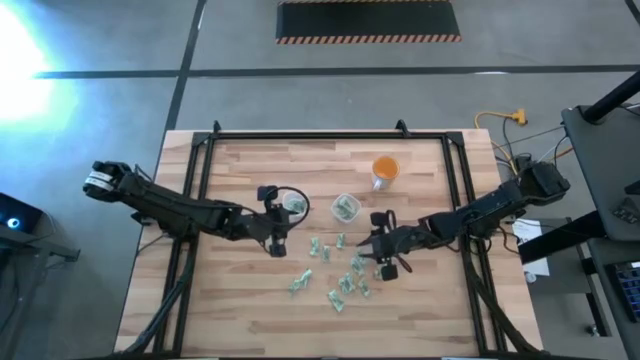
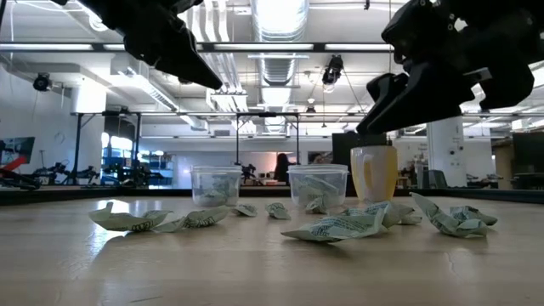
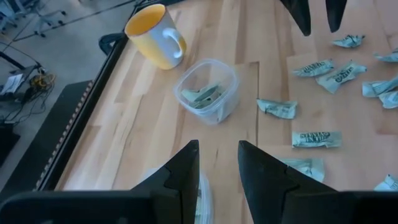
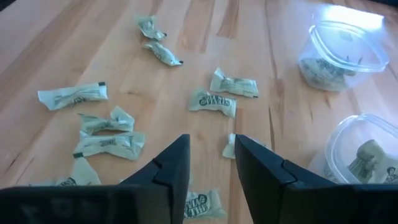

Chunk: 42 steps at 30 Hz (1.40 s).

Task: Pick and place items into bin
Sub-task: Put the white stevia packet into the right transparent bin

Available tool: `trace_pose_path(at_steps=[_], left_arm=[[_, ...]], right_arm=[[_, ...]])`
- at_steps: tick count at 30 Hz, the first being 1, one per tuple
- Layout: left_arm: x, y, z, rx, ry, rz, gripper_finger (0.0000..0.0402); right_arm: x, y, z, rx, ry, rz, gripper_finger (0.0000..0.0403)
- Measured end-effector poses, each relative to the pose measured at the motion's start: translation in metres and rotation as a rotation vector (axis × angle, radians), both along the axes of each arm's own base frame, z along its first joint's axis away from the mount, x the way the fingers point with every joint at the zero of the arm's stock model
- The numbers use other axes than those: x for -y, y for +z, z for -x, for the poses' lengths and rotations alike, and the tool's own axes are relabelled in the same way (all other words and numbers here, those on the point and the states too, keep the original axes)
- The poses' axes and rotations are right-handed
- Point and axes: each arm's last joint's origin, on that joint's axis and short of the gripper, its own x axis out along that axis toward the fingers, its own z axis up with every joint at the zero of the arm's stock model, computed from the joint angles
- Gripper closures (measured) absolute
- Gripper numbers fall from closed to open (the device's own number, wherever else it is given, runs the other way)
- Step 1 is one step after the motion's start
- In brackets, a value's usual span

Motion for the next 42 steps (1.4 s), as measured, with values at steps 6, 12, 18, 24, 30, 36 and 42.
trace_pose_path(at_steps=[6, 12, 18, 24, 30, 36, 42], left_arm=[[0.0000, -0.0011, 0.0002, -0.003, -0.001, -0.001, 0.0307], [0.0000, -0.0011, 0.0002, -0.003, -0.001, -0.001, 0.0308], [0.0000, -0.0012, 0.0001, -0.002, -0.001, 0.000, 0.0308], [0.0000, -0.0019, 0.0002, -0.004, -0.001, -0.001, 0.0308], [-0.0001, -0.0020, 0.0002, -0.005, -0.001, -0.001, 0.0308], [-0.0001, -0.0023, 0.0002, -0.006, -0.001, -0.001, 0.0308], [-0.0001, -0.0023, 0.0003, -0.006, -0.001, -0.002, 0.0308]], right_arm=[[0.0001, 0.0000, 0.0000, 0.000, 0.004, 0.006, 0.0296], [0.0002, -0.0006, 0.0004, -0.007, 0.003, 0.008, 0.0305], [0.0001, -0.0006, 0.0004, -0.007, 0.003, 0.007, 0.0312], [0.0001, -0.0006, 0.0004, -0.007, 0.002, 0.005, 0.0319], [0.0002, -0.0007, 0.0004, -0.007, 0.001, 0.005, 0.0315], [0.0002, -0.0007, 0.0004, -0.007, 0.002, 0.005, 0.0312], [0.0002, -0.0007, 0.0004, -0.007, 0.002, 0.005, 0.0320]])
